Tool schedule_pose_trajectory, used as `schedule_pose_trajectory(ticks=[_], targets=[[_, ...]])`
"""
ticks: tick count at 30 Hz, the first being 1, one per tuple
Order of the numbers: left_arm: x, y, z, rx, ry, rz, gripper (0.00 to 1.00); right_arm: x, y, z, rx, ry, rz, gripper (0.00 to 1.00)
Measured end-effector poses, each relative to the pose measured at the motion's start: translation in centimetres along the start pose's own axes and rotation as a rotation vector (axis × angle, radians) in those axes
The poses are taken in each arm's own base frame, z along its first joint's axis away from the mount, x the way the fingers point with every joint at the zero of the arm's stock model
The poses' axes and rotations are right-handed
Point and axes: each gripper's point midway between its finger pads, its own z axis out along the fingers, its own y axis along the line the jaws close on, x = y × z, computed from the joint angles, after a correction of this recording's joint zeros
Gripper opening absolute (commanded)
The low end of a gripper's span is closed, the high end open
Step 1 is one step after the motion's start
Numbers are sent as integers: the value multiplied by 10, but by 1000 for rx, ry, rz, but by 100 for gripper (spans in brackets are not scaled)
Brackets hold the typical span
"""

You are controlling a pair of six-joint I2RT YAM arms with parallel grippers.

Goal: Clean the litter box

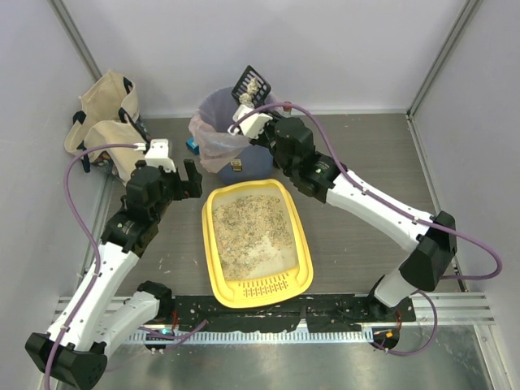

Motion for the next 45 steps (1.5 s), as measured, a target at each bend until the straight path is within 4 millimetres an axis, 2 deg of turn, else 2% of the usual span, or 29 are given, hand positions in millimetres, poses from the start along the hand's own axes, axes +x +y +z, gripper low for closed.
schedule_pose_trajectory(ticks=[4,10,15,22,28,33,39,45], targets=[[2,-9,0,49,11,-10,100,5,4,5,3,2,-120,1],[2,-12,2,56,21,-5,100,3,-3,10,49,-25,-259,1],[0,-14,-4,67,12,2,100,10,6,15,49,-28,-415,2],[-3,-19,-10,84,-5,10,100,12,5,20,108,-32,-601,1],[-5,-18,-15,76,-19,15,100,16,14,28,127,-27,-797,1],[-6,-17,-16,69,-22,21,100,10,13,27,160,-54,-893,1],[-5,-17,-16,66,-22,32,100,13,29,25,173,-108,-1006,1],[-6,-16,-17,65,-27,35,100,5,38,22,212,-201,-1036,1]])
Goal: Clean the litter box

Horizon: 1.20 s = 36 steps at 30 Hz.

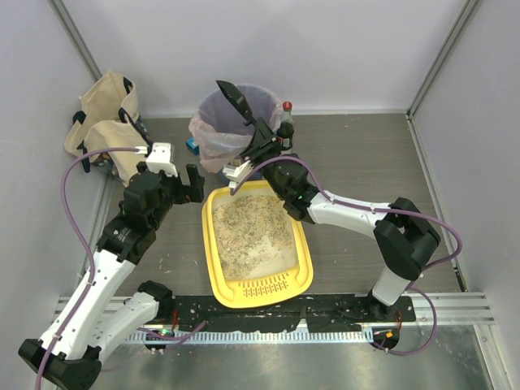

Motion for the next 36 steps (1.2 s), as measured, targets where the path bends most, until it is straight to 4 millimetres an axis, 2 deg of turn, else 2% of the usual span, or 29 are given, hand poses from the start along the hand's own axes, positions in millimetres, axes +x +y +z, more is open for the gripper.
schedule_pose_trajectory(ticks=[13,16,20,23,26,28,32,34,36], targets=[[-2,1,-2,-3,-9,1,100,1,-26,0,150,5,22,1],[-2,1,-2,-3,-9,2,100,0,-24,3,206,26,46,1],[-1,1,-2,-2,-8,2,100,0,-15,5,233,55,126,2],[-1,0,-2,-1,-8,3,100,9,-27,-3,271,88,231,1],[-1,0,-2,0,-7,3,100,20,-54,-23,332,113,365,1],[-1,0,-2,0,-6,3,100,31,-79,-43,385,129,467,1],[0,0,-1,0,-3,3,100,55,-115,-78,469,162,673,1],[2,-1,0,1,3,5,100,66,-118,-94,478,184,786,1],[3,-2,2,5,11,7,100,73,-111,-108,458,204,893,1]])
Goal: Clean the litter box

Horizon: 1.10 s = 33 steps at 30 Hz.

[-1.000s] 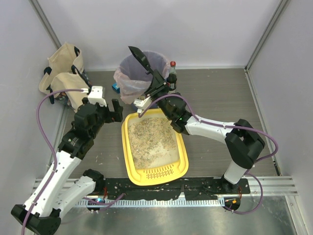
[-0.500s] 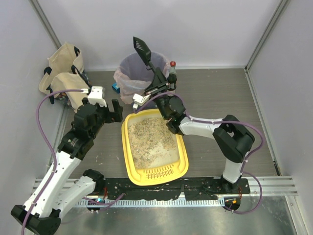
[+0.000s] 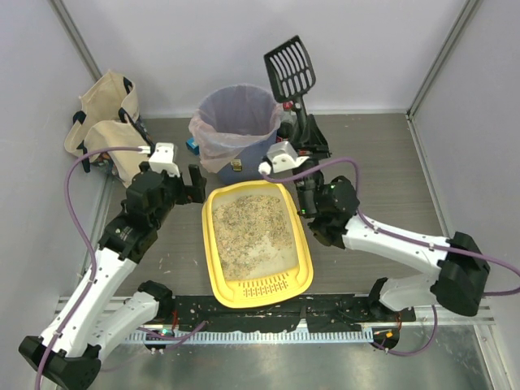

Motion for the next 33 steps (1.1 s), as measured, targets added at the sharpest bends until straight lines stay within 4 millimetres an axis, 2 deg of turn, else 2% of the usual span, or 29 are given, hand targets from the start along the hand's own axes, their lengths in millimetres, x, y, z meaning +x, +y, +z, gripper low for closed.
schedule_pose_trajectory(ticks=[4,7,12,15,20,23,31,33], targets=[[4,-3,3,9,17,2,100,17,5,-21,-63,116,220,2],[7,-3,6,8,29,4,100,22,10,-36,-136,190,400,2],[14,-3,13,2,59,10,100,23,10,-60,-215,315,724,2],[17,-4,15,0,71,10,100,22,16,-72,-263,397,848,2],[22,-6,19,7,91,-3,100,19,45,-98,-418,590,951,1],[27,-7,22,7,112,-4,100,16,54,-119,-514,723,992,2],[45,-5,31,-8,181,10,100,-7,26,-171,-724,974,1077,1],[46,-5,31,-9,186,12,100,-8,25,-184,-766,1037,1071,1]])
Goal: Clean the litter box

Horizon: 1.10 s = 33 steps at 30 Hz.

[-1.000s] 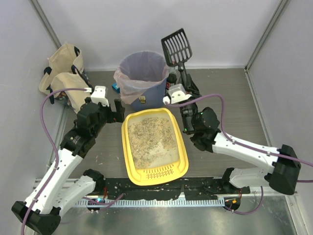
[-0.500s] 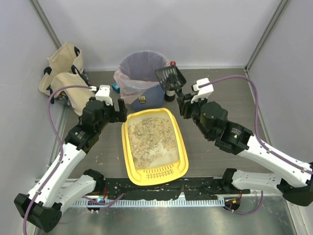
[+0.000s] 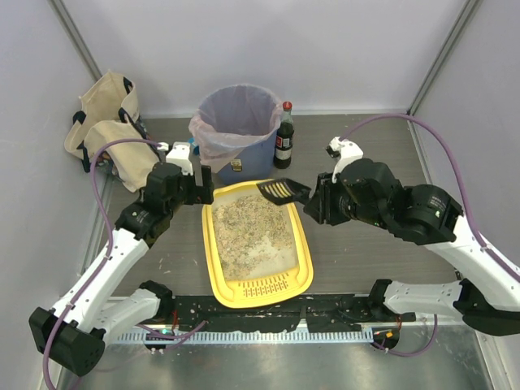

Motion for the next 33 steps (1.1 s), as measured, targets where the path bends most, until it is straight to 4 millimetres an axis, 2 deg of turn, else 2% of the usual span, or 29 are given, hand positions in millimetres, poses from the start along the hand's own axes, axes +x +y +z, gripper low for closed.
schedule_pose_trajectory(ticks=[3,7,14,18,27,33], targets=[[0,0,0,0,0,0,100,25,1,-3,0,140,9,1],[0,-1,0,3,1,0,100,52,6,7,27,315,-1,1],[4,-6,2,27,17,4,99,43,35,31,-2,403,-17,1],[4,-8,2,38,20,6,98,55,45,40,-21,458,-57,1],[10,-18,4,72,42,20,97,116,32,66,68,653,-164,1],[15,-21,8,79,61,32,98,151,17,70,136,722,-241,2]])
